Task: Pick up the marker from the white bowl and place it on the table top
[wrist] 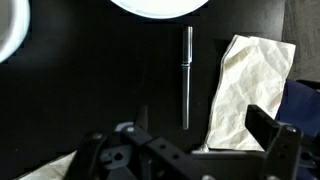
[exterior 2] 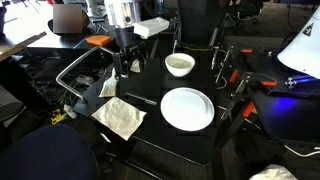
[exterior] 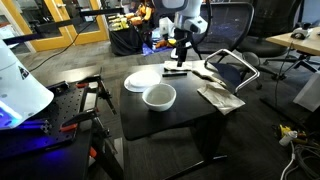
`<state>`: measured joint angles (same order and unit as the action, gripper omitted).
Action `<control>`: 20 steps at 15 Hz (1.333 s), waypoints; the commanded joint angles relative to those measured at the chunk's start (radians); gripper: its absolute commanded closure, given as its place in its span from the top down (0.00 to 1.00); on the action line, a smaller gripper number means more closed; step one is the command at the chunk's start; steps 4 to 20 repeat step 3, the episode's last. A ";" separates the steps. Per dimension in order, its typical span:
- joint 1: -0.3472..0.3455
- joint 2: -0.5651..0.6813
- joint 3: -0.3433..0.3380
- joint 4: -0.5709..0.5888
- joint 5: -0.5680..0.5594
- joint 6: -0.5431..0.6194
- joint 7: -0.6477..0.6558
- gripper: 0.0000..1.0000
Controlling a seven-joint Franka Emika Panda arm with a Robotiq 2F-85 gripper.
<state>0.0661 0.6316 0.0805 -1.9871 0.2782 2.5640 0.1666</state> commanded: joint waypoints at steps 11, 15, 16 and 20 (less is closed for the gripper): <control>-0.004 -0.014 0.003 -0.013 -0.004 -0.001 0.003 1.00; -0.004 -0.014 0.003 -0.013 -0.004 -0.001 0.003 1.00; -0.004 -0.014 0.003 -0.013 -0.004 -0.001 0.003 1.00; -0.004 -0.014 0.003 -0.013 -0.004 -0.001 0.003 1.00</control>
